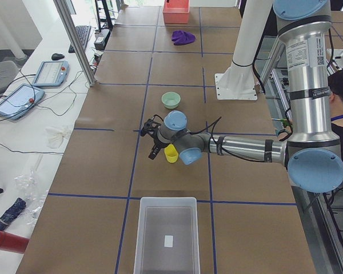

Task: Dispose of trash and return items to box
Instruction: 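Reach the left gripper to the yellow cup and grasp it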

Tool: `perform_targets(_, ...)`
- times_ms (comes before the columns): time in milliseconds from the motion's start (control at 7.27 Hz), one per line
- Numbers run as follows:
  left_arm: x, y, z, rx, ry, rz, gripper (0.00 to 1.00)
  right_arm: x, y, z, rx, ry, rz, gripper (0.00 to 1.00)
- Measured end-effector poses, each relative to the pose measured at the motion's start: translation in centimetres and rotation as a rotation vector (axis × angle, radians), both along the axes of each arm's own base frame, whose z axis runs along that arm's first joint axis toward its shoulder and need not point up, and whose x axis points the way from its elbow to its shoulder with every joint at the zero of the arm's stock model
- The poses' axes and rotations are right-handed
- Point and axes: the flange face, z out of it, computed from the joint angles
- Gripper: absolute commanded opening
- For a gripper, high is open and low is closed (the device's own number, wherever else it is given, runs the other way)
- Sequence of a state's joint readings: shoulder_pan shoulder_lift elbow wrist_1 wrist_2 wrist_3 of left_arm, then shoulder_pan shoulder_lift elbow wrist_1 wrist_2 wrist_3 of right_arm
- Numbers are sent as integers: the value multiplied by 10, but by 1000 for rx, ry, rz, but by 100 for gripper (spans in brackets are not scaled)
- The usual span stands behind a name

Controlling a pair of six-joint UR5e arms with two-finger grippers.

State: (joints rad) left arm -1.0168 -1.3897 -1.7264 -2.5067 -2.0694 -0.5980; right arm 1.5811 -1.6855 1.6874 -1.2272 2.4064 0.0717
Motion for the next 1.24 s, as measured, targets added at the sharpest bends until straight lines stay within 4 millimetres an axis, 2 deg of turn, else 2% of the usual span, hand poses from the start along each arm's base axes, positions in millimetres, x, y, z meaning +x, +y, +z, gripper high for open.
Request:
perform_targets(138,3,10,7,-12,7,4,81,0,0,0,-1,1,0,100)
perform_targets(275,1,21,14,-13,10,10,73,0,0,0,-1,0,1,100)
perform_targets(550,5,35,25,-22,6,34,40,0,0,1,-3,0,2,100)
perform_targets(688,9,38,27,-24,2,41,18,0,0,1,-3,1,2,100)
perform_targets(825,12,39,29,-25,-1,44,0,0,1,2,-4,1,1,100)
perform_targets(1238,15,40,26,-6,2,56,0,0,2,2,-3,1,0,100)
